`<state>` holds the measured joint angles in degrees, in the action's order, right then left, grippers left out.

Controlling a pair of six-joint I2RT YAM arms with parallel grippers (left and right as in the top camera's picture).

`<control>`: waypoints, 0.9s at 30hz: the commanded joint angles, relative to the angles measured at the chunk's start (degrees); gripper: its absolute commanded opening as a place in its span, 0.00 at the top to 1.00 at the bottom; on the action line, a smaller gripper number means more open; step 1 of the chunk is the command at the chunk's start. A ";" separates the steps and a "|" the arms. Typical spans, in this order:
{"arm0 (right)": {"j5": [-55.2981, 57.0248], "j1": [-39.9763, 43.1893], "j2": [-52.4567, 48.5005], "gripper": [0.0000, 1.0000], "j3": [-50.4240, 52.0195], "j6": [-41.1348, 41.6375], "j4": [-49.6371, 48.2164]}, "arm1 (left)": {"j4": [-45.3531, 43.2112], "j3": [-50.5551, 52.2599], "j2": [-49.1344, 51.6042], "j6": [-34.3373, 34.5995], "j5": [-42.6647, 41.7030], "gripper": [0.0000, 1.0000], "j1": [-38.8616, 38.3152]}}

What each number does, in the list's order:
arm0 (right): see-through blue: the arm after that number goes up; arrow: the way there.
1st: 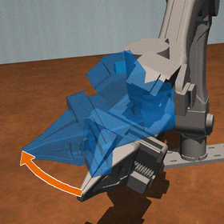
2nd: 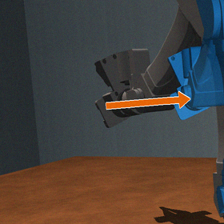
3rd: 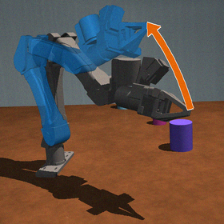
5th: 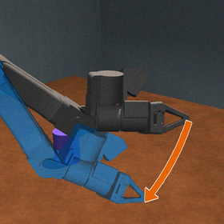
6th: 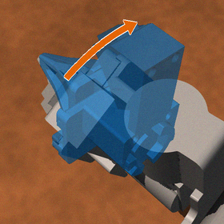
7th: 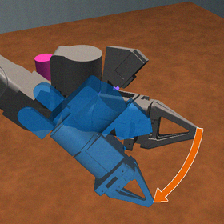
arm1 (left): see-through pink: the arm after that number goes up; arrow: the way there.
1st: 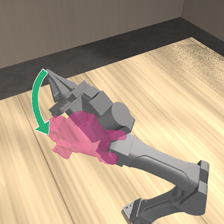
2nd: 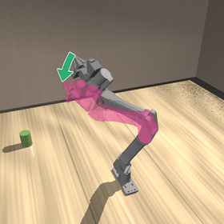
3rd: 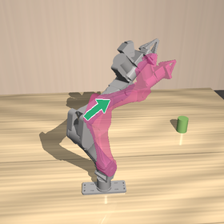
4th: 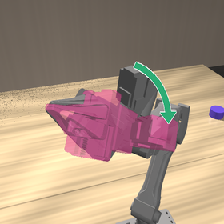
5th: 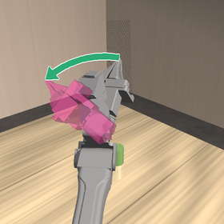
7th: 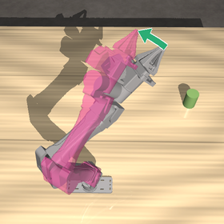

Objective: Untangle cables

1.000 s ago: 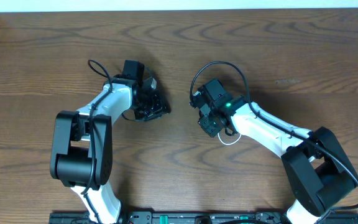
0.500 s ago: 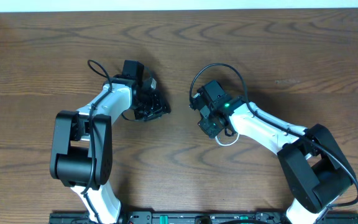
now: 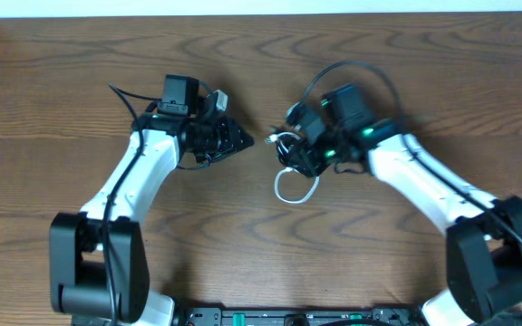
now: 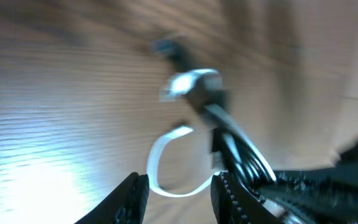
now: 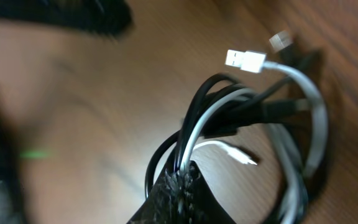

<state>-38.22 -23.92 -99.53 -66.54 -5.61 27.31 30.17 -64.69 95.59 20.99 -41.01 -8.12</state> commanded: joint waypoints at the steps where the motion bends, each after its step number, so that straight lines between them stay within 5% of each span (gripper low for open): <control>1: -21.14 4.98 0.81 0.99 -0.72 1.05 0.07 | -0.96 0.07 -2.40 0.33 -11.15 0.62 1.20; 5: -30.45 9.97 0.79 0.99 -0.72 1.14 -1.18 | -5.22 0.07 -3.89 5.38 -18.43 0.62 1.68; 13: -32.00 13.11 0.79 0.99 -0.72 4.87 -2.75 | -8.28 0.07 -3.89 17.33 -17.92 0.66 -2.38; 18: -25.77 13.00 0.79 0.98 -0.72 5.73 -0.07 | -7.37 0.07 -3.89 18.12 -7.98 0.66 -5.27; 23: -14.32 12.70 0.79 0.79 -0.63 -2.67 10.88 | -0.68 0.07 -3.87 18.10 4.11 0.66 -5.35; 27: -1.81 10.91 0.76 0.76 0.04 -1.64 13.73 | 3.23 0.07 -3.85 14.43 8.94 0.66 -5.40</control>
<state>-51.16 -11.68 -99.31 -66.74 -5.48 40.32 32.49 -64.66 92.66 38.26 -38.98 -13.61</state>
